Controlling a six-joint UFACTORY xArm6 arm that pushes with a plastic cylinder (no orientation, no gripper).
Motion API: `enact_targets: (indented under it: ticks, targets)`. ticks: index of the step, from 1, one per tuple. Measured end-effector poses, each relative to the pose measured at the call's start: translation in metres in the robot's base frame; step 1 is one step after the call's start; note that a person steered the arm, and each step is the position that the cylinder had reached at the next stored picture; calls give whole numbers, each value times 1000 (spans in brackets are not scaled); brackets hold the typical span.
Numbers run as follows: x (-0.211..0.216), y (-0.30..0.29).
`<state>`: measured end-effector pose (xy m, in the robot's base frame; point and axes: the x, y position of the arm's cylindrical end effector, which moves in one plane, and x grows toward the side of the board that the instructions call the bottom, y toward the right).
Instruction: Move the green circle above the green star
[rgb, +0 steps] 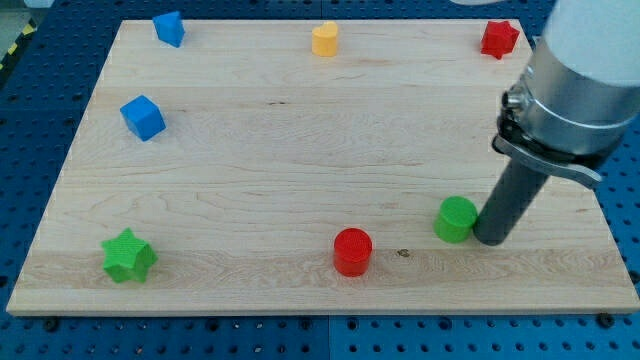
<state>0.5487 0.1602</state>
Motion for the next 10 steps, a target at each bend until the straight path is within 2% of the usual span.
enact_targets:
  ticks: [2,3,5,7,8,10]
  targets:
    - [0,-88]
    - [-3,-91]
    - [-3,-46]
    - [-33,-60]
    - [-35,-93]
    - [-35,-202]
